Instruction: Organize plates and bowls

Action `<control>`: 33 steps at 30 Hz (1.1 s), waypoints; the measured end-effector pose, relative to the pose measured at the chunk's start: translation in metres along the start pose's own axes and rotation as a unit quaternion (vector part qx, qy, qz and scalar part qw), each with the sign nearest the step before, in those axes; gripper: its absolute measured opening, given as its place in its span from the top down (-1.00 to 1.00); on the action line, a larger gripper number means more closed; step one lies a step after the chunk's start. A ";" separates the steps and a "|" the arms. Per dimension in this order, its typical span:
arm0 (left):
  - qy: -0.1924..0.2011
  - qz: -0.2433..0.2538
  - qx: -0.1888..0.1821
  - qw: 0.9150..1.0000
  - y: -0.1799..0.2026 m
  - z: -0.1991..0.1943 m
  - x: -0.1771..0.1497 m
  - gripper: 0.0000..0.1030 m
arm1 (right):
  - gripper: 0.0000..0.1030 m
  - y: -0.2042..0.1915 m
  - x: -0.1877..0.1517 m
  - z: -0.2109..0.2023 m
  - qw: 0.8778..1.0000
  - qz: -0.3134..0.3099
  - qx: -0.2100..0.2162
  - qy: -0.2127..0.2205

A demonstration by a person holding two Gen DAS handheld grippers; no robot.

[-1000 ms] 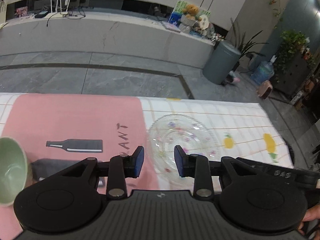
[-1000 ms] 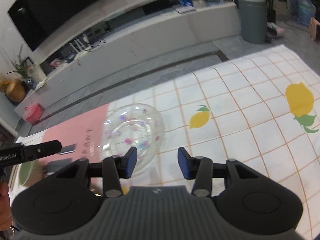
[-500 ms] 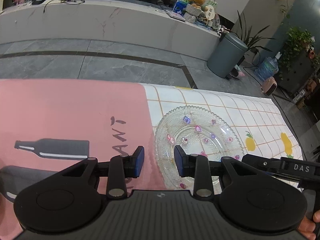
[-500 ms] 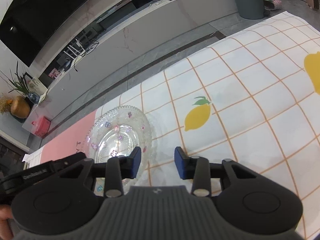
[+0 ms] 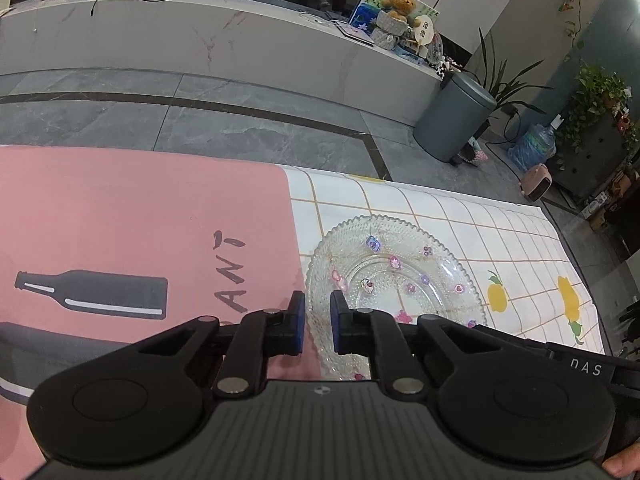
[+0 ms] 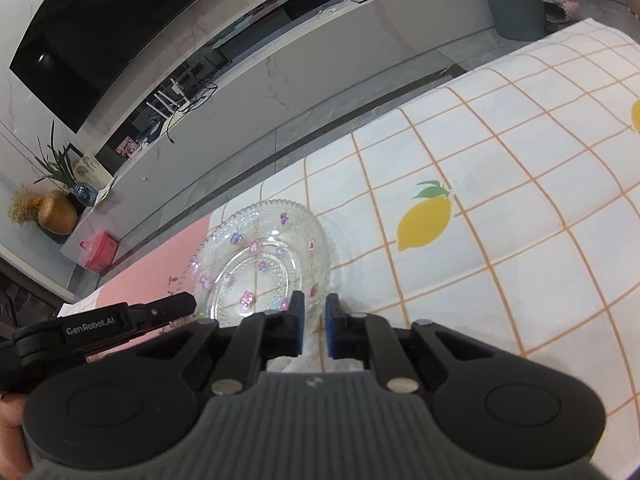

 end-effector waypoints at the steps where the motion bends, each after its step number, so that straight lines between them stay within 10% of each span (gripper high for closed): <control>1: 0.002 0.001 -0.001 1.000 0.000 -0.002 0.000 0.75 | 0.84 0.000 0.000 -0.001 1.000 -0.001 -0.001 0.000; 19: 0.063 0.028 0.012 0.998 0.037 -0.110 0.015 0.76 | 0.84 -0.045 0.007 -0.072 0.999 0.006 0.049 0.020; 33: 0.095 0.015 0.019 0.995 0.051 -0.238 -0.037 0.76 | 0.83 -0.102 -0.060 -0.177 0.994 0.005 0.102 0.030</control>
Point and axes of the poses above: each gripper's, at about its wrist camera, not at the fingertips, and z roughly the way its jaws point, y to its right, x to its top, the point moved 9 cm from there along z, roughly the way its jaws point
